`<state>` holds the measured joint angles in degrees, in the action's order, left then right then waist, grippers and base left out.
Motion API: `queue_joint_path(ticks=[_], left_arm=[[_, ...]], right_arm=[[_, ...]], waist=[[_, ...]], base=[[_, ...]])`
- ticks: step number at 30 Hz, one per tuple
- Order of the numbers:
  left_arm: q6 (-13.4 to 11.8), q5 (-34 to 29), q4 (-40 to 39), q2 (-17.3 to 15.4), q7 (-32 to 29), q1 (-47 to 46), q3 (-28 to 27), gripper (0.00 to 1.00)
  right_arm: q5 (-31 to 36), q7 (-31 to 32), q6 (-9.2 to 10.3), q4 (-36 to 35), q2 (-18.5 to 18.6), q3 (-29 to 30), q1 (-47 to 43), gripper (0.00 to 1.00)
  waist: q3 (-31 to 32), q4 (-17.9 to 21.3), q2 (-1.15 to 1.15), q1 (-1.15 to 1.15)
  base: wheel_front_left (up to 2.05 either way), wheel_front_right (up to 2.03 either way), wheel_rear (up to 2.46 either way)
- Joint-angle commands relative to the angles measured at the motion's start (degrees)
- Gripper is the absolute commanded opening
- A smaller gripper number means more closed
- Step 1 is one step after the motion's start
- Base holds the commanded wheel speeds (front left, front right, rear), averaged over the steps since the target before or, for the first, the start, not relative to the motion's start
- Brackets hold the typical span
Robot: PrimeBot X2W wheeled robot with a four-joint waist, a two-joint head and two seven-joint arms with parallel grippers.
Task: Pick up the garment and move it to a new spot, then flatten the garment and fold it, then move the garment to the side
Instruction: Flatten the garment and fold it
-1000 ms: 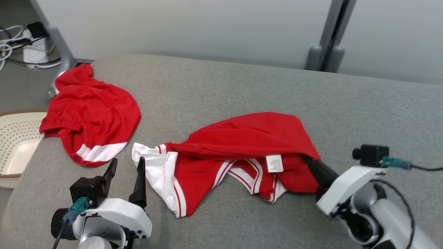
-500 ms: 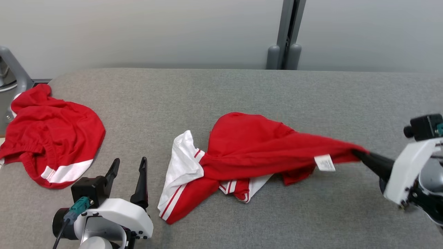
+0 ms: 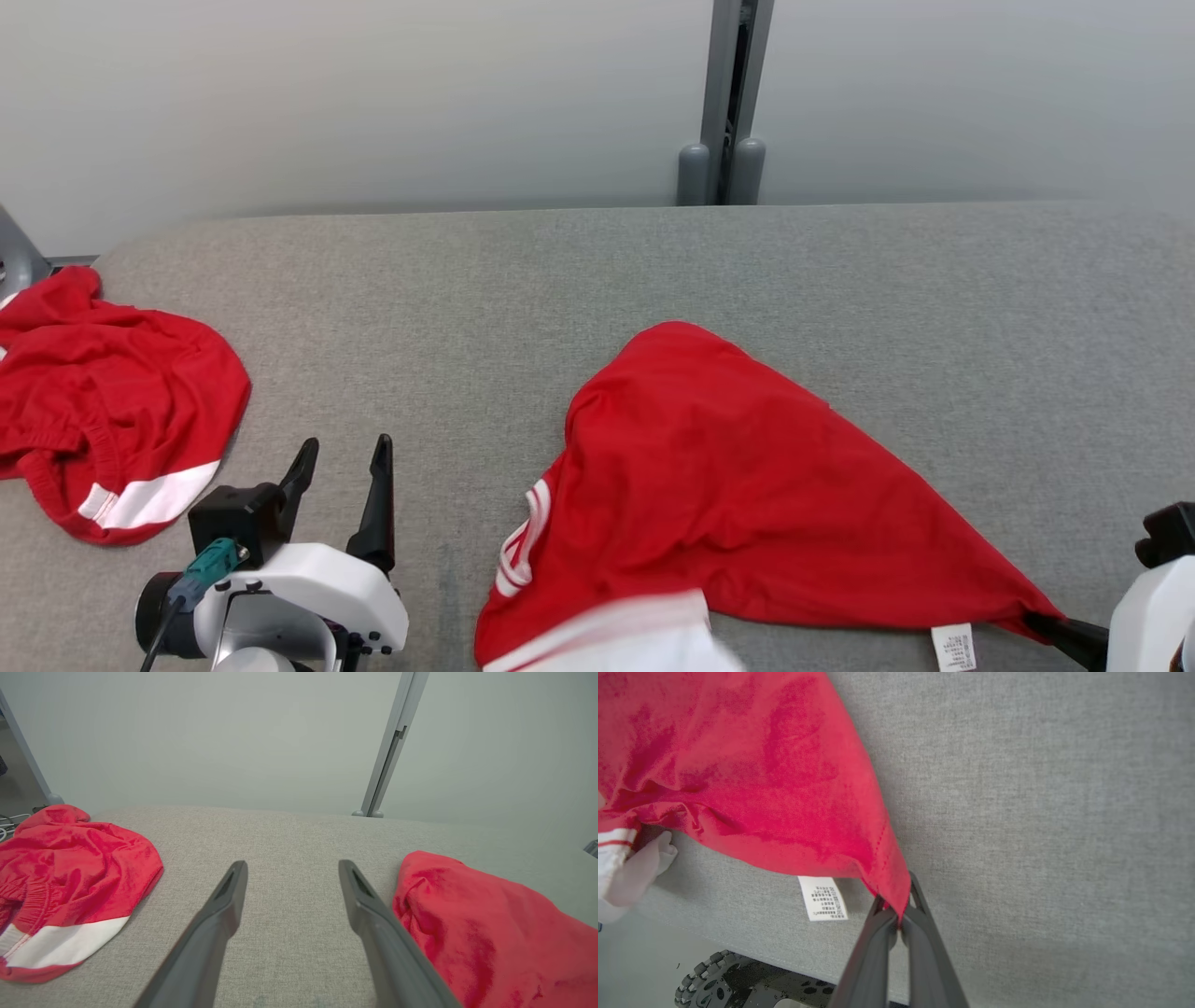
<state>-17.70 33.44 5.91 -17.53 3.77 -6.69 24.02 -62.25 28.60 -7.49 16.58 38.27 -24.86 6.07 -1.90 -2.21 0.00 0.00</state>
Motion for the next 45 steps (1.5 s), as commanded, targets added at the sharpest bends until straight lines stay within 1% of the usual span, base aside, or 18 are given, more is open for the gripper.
queue_joint_path(ticks=[1,2,3,6,9,15,18,22,25,26,27,29,32,35,38,41,43,45], left_arm=[[-0.3,0.4,-0.4,-0.7,-0.1,0.3,-0.2,1.0],[-0.3,0.3,-0.5,-0.9,-0.2,0.3,-0.3,1.0],[-0.4,0.4,-0.6,-1.1,-0.4,0.4,-0.3,1.0],[-0.6,0.3,-1.2,-1.4,-0.8,0.7,-0.3,1.0],[-0.8,0.3,-1.7,-1.6,-1.2,0.9,-0.1,1.0],[-1.1,0.4,-2.2,-1.8,-1.5,1.2,0.1,1.0],[-1.1,0.5,-2.3,-1.8,-1.6,1.4,0.3,1.0],[-1.3,1.0,-2.0,-2.1,-2.4,1.6,0.2,1.0],[-0.9,2.0,-1.1,-2.4,-5.0,2.5,0.9,1.0],[-0.9,2.0,-1.1,-2.4,-5.0,2.5,0.9,1.0],[-1.0,2.9,-1.0,-2.4,-7.3,2.8,1.4,1.0],[-1.1,3.6,-1.1,-2.4,-8.8,3.0,1.7,1.0],[-1.0,5.0,-1.3,-3.4,-15.4,4.3,3.6,1.0],[-0.8,7.1,-3.1,-3.5,-20.2,4.5,4.6,1.0],[-0.1,8.5,-4.0,-4.5,-26.0,5.2,6.5,1.0],[-0.1,10.0,-4.0,-4.1,-29.1,4.9,7.4,1.0],[-0.3,9.7,-3.0,-5.1,-31.1,4.8,8.2,1.0],[0.1,10.5,-2.8,-4.2,-31.1,4.2,8.1,1.0]], right_arm=[[1.0,-1.0,-0.01,1.5,-0.8,0.8,-0.6,0.0],[1.4,-1.5,-0.01,2.2,-1.8,1.1,-0.8,0.45],[1.7,-2.0,-0.01,2.8,-2.7,1.5,-0.9,1.0],[2.5,-3.4,-0.01,3.7,-4.3,2.9,-0.3,1.0],[3.5,-5.2,-0.01,2.7,-5.1,5.0,0.4,1.0],[4.6,-11.4,-0.01,-4.3,-6.3,11.8,-0.4,1.0],[6.6,-15.2,-0.01,-8.6,-7.1,15.2,-1.8,1.0],[10.4,-19.2,-0.01,-13.2,-10.2,18.5,-3.5,1.0],[13.1,-21.6,-0.01,-15.8,-12.9,20.1,-4.5,1.0],[13.1,-21.6,-0.01,-15.8,-12.9,20.1,-4.5,1.0],[14.6,-22.9,-0.01,-17.2,-14.7,20.6,-4.8,1.0],[15.3,-23.2,-0.01,-17.6,-15.5,20.8,-5.0,1.0],[16.8,-24.0,-0.01,-18.7,-17.2,21.6,-5.4,1.0],[17.1,-23.5,-0.01,-19.1,-18.8,21.6,-5.5,1.0],[17.7,-23.0,-0.01,-19.5,-19.9,21.3,-5.1,1.0],[17.9,-22.8,-0.01,-19.3,-20.6,21.2,-4.6,1.0],[18.2,-22.6,-0.01,-19.1,-21.0,20.8,-4.5,1.0],[18.3,-22.5,-0.01,-18.9,-21.4,20.5,-4.2,1.0]], waist=[[0.2,0.5,0.0,0.0],[0.3,0.8,0.0,0.0],[0.4,1.0,0.0,0.0],[0.4,1.7,0.0,0.0],[0.4,2.3,0.0,0.0],[0.4,3.0,0.0,0.0],[0.5,3.0,0.0,0.0],[0.7,2.9,0.0,0.0],[0.6,3.0,0.0,0.0],[0.6,3.0,0.0,0.0],[0.5,3.1,0.0,0.0],[0.4,3.2,0.0,0.0],[0.2,3.4,0.0,0.0],[-0.3,3.8,0.0,0.0],[-0.9,4.3,0.0,0.0],[-1.5,4.9,0.0,0.0],[-2.0,5.5,0.0,0.0],[-2.4,6.0,0.0,0.0]], base=[[0.0,0.0,0.0],[0.0,0.0,0.0],[0.0,0.0,0.0],[0.0,0.0,0.0],[0.0,0.0,0.0],[0.0,0.0,0.0],[0.0,0.0,0.0],[0.0,0.0,0.0],[0.0,0.0,0.0],[0.0,0.0,0.0],[0.0,0.0,0.0],[0.0,0.0,0.0],[0.0,0.0,0.0],[0.0,0.0,0.0],[0.0,0.0,0.0],[0.0,0.0,0.0],[0.0,0.0,0.0],[0.0,0.0,0.0]])
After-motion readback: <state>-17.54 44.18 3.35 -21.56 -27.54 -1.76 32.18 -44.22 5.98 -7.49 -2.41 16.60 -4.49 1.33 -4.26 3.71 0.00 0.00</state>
